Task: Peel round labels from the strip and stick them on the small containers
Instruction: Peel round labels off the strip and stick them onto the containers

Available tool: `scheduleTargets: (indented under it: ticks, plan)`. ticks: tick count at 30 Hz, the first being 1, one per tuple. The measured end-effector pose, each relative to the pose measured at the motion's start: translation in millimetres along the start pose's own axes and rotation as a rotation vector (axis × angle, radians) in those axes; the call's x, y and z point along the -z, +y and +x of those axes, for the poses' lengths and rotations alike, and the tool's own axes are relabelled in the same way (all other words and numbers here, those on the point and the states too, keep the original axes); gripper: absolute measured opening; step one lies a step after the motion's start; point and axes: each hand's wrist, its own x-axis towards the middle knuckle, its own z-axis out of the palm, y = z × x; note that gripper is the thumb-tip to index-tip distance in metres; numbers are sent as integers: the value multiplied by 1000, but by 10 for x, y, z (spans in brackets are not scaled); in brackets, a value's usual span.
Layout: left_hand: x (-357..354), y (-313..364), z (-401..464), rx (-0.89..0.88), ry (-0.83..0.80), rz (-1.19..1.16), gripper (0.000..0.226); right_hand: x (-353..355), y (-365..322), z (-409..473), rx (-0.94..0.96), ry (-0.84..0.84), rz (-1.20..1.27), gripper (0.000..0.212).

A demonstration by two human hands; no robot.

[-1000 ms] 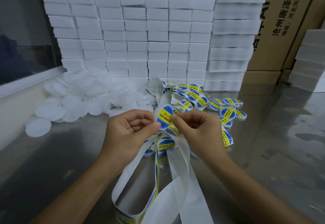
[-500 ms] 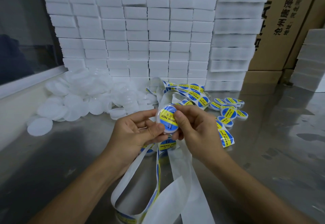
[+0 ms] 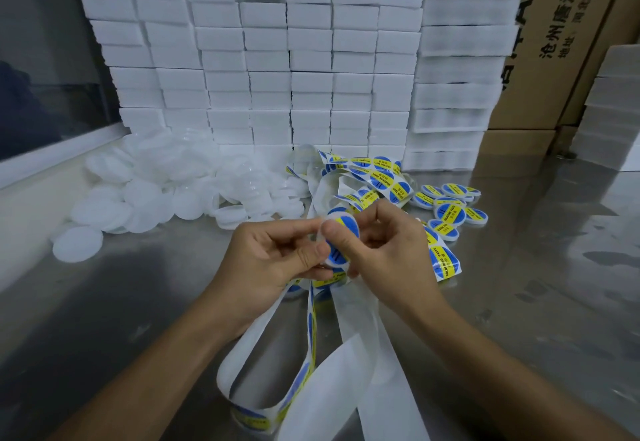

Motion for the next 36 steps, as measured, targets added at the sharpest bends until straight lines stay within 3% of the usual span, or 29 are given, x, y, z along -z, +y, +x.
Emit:
scheduleTargets:
  ticks: [4, 8, 14, 18, 20, 24, 27, 29, 33, 36]
  plan:
    - [42, 24, 3, 8, -24, 11, 28, 7, 31, 33, 45, -6, 51, 43]
    - [47, -5, 31, 34, 61, -3, 20, 3, 44, 42, 67, -90, 135, 6]
    - [105, -23, 78, 31, 284, 63, 13, -25, 52, 10, 45, -315, 100, 53]
    - [75, -41, 72, 29, 245, 58, 16, 8, 21, 38, 6, -230, 203, 26]
    - [79, -42, 57, 44, 134, 4, 20, 5, 17, 53, 43, -121, 219, 10]
    - [80, -42, 30, 53, -99, -51, 32, 15, 41, 65, 82, -8, 128, 11]
    - [57, -46, 33, 38, -55, -46, 31, 17, 46, 46, 42, 10, 40, 28]
    - [74, -64, 56, 21, 36, -41, 31, 2, 35, 35, 12, -70, 57, 33]
    - [121, -80, 100, 23, 169, -13, 31, 23, 59, 58, -26, -164, 220, 20]
    - [88, -71, 97, 23, 180, -55, 22, 36, 61, 40, 74, -131, 36, 33]
